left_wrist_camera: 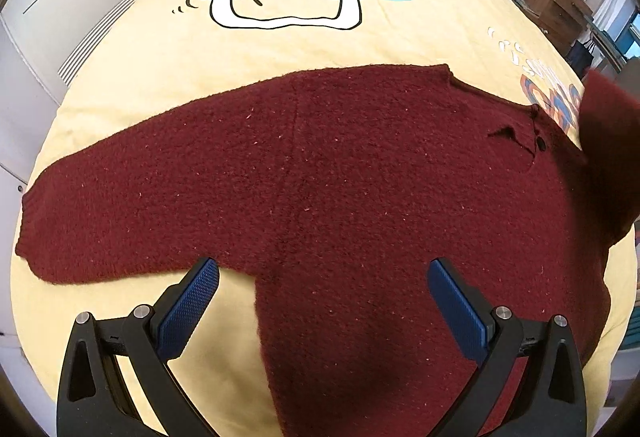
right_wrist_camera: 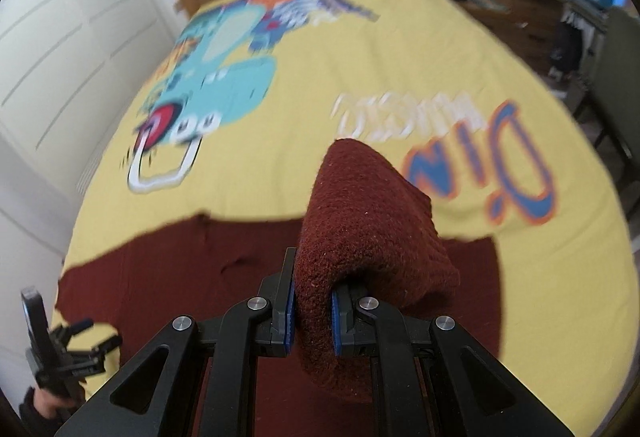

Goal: Fold small clothes
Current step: 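Fold the held sleeve across the sweater body with the right gripper, release, then grasp the other sleeve cuff with the left gripper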

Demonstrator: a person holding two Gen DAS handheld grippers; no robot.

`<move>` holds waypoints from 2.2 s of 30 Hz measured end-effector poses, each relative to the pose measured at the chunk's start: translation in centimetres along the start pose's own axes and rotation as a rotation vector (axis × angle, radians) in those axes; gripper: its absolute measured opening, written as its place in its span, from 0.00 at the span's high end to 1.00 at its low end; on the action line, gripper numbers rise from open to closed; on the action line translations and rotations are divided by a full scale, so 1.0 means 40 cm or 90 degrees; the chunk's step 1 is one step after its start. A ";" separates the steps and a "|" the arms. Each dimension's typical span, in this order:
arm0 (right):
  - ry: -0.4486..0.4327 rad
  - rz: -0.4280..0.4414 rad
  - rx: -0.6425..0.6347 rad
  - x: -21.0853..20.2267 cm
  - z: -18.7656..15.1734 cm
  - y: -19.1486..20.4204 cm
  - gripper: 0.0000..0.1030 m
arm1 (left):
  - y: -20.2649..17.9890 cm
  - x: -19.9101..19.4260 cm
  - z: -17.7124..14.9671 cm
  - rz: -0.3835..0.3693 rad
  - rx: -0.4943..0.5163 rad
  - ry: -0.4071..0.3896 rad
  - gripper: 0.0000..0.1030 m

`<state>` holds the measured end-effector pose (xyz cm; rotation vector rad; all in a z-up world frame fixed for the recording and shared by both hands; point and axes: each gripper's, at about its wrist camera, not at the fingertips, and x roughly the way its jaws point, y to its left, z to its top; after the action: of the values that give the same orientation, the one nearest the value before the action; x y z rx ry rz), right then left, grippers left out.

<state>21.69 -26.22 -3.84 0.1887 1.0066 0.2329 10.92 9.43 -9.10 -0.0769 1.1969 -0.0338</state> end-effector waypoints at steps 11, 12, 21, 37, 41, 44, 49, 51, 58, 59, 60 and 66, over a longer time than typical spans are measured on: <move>0.141 -0.002 0.002 0.229 -0.213 0.046 0.87 | 0.021 0.031 -0.025 -0.007 0.001 0.018 0.01; 0.146 -0.005 0.001 0.239 -0.222 0.048 0.87 | 0.023 0.035 -0.028 -0.005 0.002 0.021 0.01; 0.169 -0.023 -0.019 0.277 -0.260 0.061 0.82 | 0.032 0.037 -0.039 -0.004 -0.002 0.026 0.01; 0.157 -0.121 -0.017 0.056 -0.309 -0.139 0.23 | -0.046 0.011 -0.033 -0.003 0.047 0.018 0.01; 0.160 -0.149 0.035 0.038 -0.348 -0.240 0.23 | -0.141 0.005 -0.011 -0.017 0.097 0.012 0.01; 0.161 -0.164 0.064 0.033 -0.371 -0.295 0.23 | -0.232 0.003 0.011 -0.032 0.142 0.006 0.01; 0.157 -0.165 0.101 0.028 -0.391 -0.362 0.23 | -0.389 0.021 0.052 -0.054 0.218 0.007 0.01; 0.155 -0.166 0.109 0.027 -0.393 -0.379 0.23 | -0.462 0.033 0.067 -0.057 0.255 0.008 0.01; 0.148 -0.149 0.130 0.027 -0.405 -0.414 0.23 | -0.676 0.093 0.080 -0.054 0.360 0.031 0.01; 0.148 -0.147 0.132 0.028 -0.406 -0.416 0.23 | -0.704 0.105 0.078 -0.053 0.375 0.034 0.01; 0.148 -0.145 0.137 0.030 -0.406 -0.422 0.23 | -0.737 0.118 0.073 -0.050 0.395 0.039 0.01; 0.150 -0.139 0.156 0.037 -0.412 -0.447 0.23 | -0.855 0.199 0.046 -0.024 0.458 0.073 0.01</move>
<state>10.29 -42.13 -18.34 0.2770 1.2806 -0.0705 16.02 -25.13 -13.16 0.5395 1.2362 -0.5020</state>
